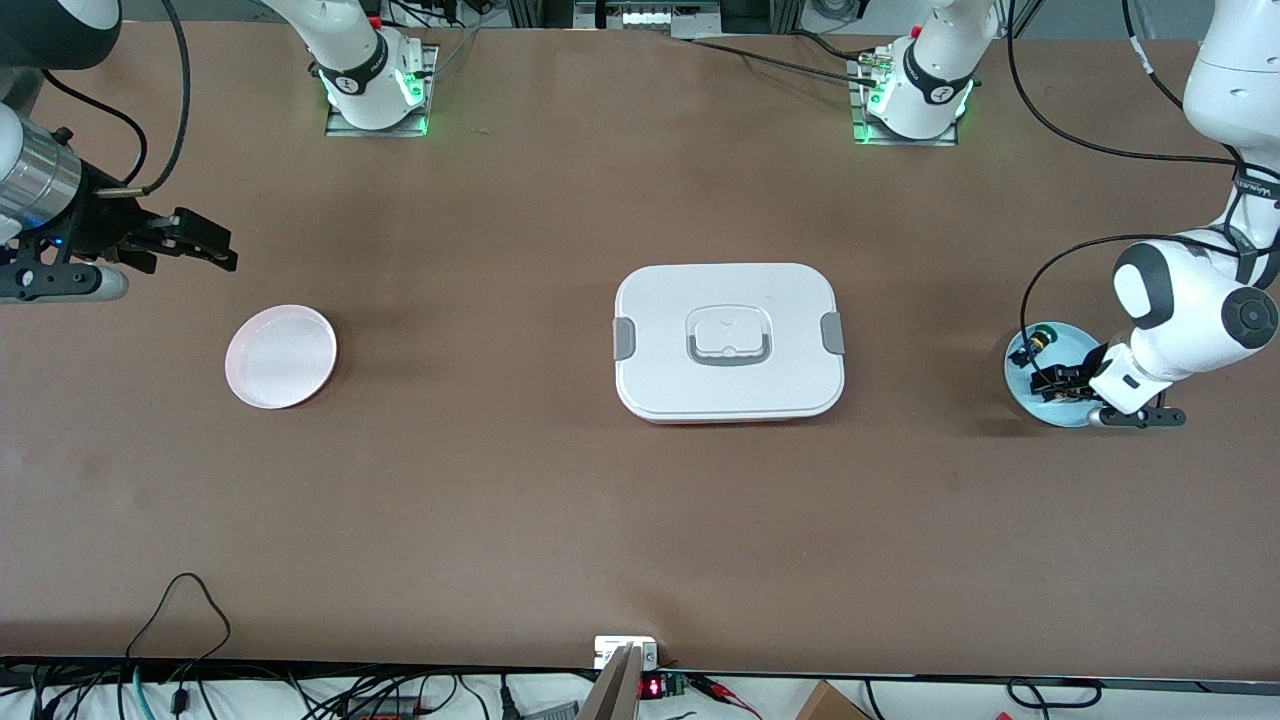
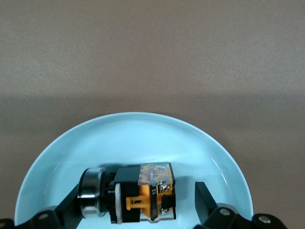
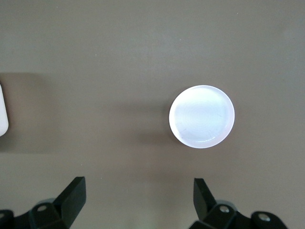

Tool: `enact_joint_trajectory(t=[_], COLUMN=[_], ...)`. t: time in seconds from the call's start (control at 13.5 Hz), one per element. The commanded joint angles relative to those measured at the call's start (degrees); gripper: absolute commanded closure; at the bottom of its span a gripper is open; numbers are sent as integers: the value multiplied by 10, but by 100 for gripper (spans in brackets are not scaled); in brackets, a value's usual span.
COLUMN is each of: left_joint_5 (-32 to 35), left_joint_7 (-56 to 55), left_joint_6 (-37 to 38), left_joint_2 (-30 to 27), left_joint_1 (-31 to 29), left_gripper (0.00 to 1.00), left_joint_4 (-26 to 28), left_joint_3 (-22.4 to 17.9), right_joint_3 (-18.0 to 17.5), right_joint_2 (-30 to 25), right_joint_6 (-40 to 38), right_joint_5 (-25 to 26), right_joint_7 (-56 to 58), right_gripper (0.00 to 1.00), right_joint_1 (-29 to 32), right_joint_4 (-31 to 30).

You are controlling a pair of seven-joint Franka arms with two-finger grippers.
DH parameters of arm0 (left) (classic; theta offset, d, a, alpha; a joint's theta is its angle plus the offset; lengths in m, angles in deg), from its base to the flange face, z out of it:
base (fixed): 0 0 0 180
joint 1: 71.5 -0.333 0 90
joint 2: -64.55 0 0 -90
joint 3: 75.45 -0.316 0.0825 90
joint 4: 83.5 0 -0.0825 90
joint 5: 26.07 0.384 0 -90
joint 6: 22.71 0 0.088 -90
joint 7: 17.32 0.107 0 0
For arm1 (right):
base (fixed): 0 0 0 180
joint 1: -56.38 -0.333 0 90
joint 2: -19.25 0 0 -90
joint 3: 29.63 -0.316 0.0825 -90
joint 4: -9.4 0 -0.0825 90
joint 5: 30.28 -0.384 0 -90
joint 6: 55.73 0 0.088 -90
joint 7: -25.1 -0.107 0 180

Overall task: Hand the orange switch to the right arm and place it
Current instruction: 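Close the left gripper on the orange switch and lift it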

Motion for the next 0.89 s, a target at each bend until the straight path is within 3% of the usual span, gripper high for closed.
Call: enact_joint_trajectory(t=[0.0, 0.15, 0.3, 0.44, 0.81], left_joint_5=[-13, -13, -12, -12, -12], left_joint_7=[19, 17, 17, 17, 17], left_joint_6=[0, 4, 43, 87, 254], left_joint_2=[-9, -19, -26, -30, -36], left_joint_1=[-9, -7, -4, -3, -1], left_gripper=[27, 52, 65, 70, 70], left_joint_4=[5, 2, -7, -29, -121], left_joint_3=[8, 8, 10, 10, 30], right_joint_3=[-4, -4, -4, -4, -4], right_joint_2=[-7, -7, -7, -7, -7], right_joint_6=[-5, -5, -5, -5, -5], right_joint_5=[-1, -1, -1, -1, -1], right_joint_7=[-7, -7, -7, -7, -7], right_gripper=[0, 0, 0, 0, 0], right_joint_1=[5, 5, 5, 5, 5], right_joint_4=[-4, -4, -4, -4, -4])
